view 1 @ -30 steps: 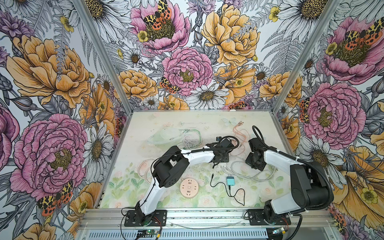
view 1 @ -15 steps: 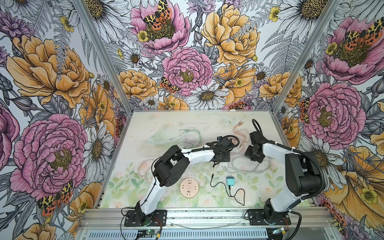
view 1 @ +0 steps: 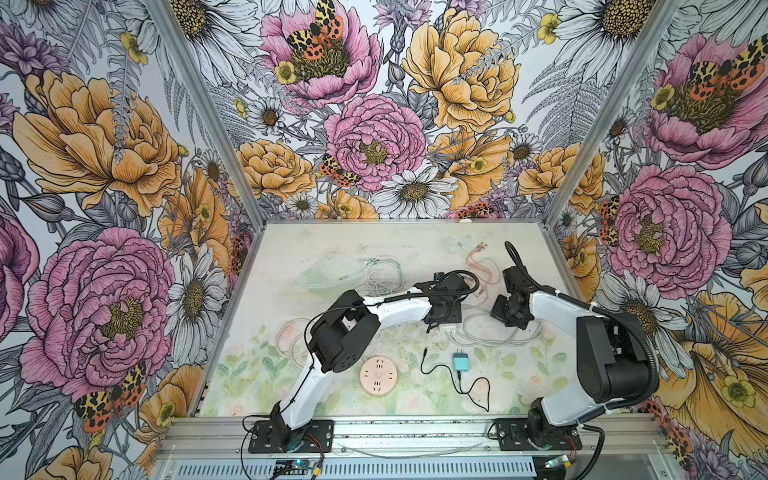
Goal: Insert the plug
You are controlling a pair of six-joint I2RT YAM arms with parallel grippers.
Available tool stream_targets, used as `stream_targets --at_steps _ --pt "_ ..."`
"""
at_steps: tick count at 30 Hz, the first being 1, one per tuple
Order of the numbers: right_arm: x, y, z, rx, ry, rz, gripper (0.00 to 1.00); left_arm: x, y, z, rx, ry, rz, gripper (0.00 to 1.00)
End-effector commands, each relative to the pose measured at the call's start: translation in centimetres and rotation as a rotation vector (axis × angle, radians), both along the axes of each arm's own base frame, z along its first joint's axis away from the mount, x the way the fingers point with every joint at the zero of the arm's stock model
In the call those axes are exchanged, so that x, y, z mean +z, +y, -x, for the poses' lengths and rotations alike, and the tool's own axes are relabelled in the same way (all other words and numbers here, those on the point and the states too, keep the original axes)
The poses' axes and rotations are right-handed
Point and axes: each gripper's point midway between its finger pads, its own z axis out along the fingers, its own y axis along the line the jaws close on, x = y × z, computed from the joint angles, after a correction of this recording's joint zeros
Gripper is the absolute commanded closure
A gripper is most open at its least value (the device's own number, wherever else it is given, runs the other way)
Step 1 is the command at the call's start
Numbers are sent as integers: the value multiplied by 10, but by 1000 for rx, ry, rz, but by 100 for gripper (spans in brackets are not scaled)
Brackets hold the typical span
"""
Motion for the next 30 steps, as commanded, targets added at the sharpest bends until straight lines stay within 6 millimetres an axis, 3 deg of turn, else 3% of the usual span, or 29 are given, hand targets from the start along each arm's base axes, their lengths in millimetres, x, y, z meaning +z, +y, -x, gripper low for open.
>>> stream_targets --at_steps 1,10,25,30 --pt "8 -1 -3 9 -33 1 100 -30 35 6 61 61 -127 34" --pt "7 -4 -4 15 -30 21 100 -22 43 11 84 54 -126 49" --pt "-10 -6 -4 26 8 44 100 -17 53 12 132 44 -130 52" --pt "-11 -8 -5 25 6 51 100 -29 58 16 123 79 -174 52"
